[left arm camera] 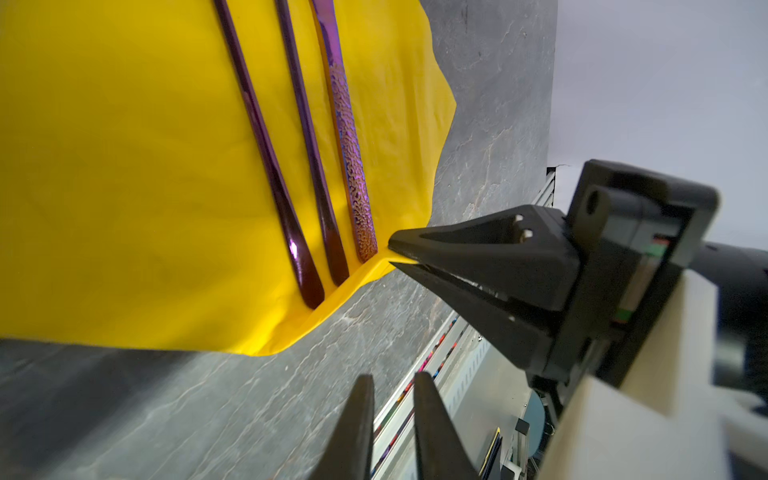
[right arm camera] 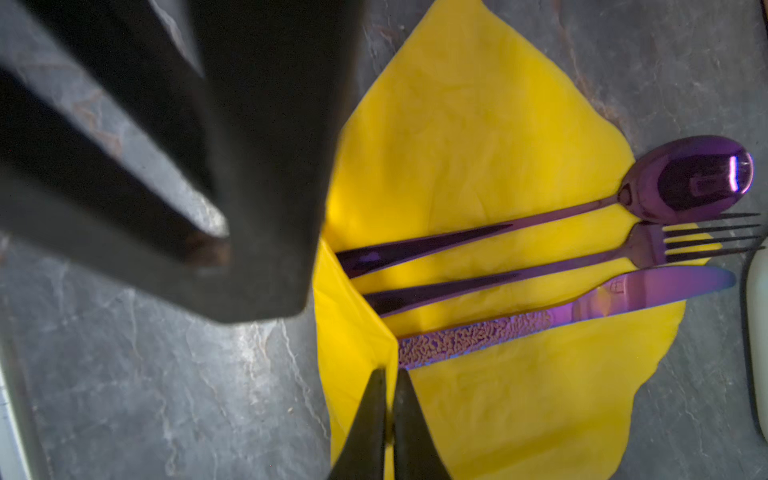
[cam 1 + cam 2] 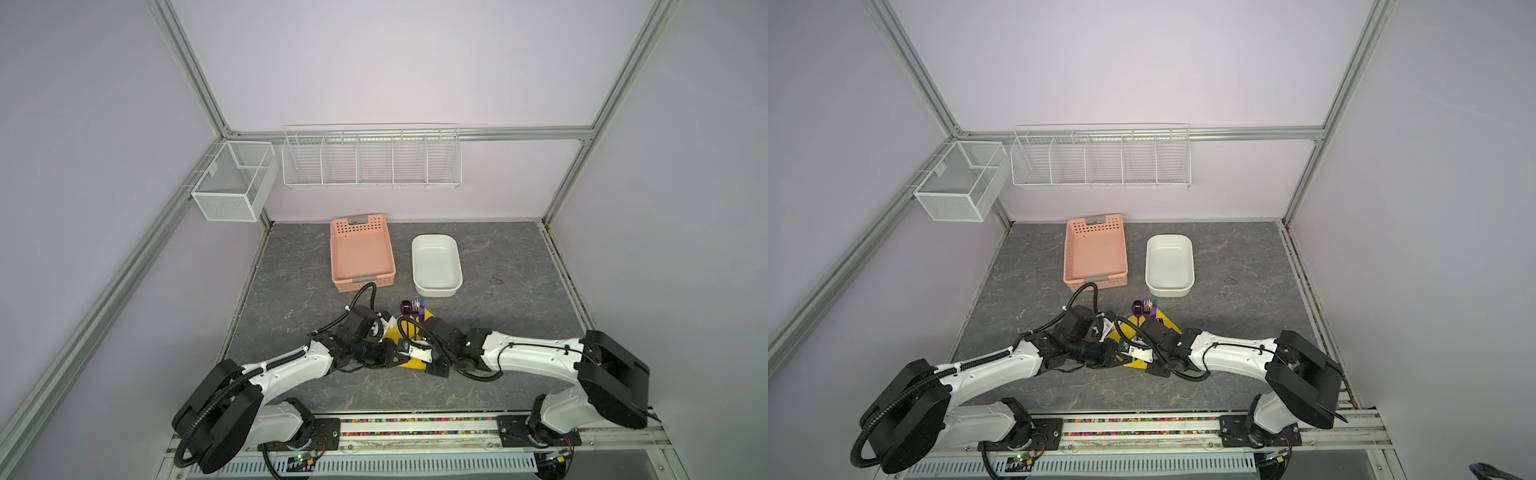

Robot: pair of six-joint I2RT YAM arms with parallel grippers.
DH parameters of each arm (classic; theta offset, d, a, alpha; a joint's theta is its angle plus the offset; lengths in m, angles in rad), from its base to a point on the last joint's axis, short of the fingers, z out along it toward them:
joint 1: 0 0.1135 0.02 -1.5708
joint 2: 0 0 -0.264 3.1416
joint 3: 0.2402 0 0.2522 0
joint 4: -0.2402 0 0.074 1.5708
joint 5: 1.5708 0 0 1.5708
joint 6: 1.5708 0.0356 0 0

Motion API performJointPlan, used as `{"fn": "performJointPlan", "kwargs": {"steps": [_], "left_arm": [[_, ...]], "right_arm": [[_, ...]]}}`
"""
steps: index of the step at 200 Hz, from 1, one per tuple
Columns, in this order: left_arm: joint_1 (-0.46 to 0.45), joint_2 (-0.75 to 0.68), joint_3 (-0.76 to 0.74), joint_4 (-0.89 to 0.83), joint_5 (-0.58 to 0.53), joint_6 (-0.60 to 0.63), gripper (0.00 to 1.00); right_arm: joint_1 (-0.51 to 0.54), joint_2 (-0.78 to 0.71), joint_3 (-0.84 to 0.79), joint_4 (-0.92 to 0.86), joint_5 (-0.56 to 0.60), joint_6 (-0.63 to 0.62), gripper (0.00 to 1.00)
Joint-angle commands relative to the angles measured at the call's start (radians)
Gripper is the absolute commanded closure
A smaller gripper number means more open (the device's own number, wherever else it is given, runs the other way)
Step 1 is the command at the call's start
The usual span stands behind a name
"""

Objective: Place the utensils on the paper napkin and roll it up
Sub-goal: 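Move the right gripper to the near napkin corner while the left gripper approaches, then pinch the near napkin edge with both grippers beside the utensil handles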

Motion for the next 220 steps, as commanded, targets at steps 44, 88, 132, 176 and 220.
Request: {"fn": "performJointPlan", "kwargs": {"steps": [44,88,132,176,220], "left_arm": [[-0.015,0.075,-0.05,0.168,0.039,-0.101,0.82],[-0.03,0.136,-0.043,0.21,0.054,-0.11,0.83],[-0.032,0.165,-0.026,0.208,0.051,-0.106,0.83],[-0.031,0.211,-0.01,0.214,0.056,-0.104,0.83],[-0.03,0.217,0.007,0.207,0.042,-0.1,0.83]], "right_arm": [[-0.012,-0.001,0.004,0.083,-0.05,0.01,0.89],[-0.015,0.003,0.005,0.097,-0.047,0.029,0.88],[-0.015,-0.005,0.006,0.108,-0.047,0.074,0.84],[-0.015,-0.051,0.005,0.073,-0.021,0.163,0.72],[-0.018,-0.162,0.046,-0.077,0.107,0.39,0.64]]}}
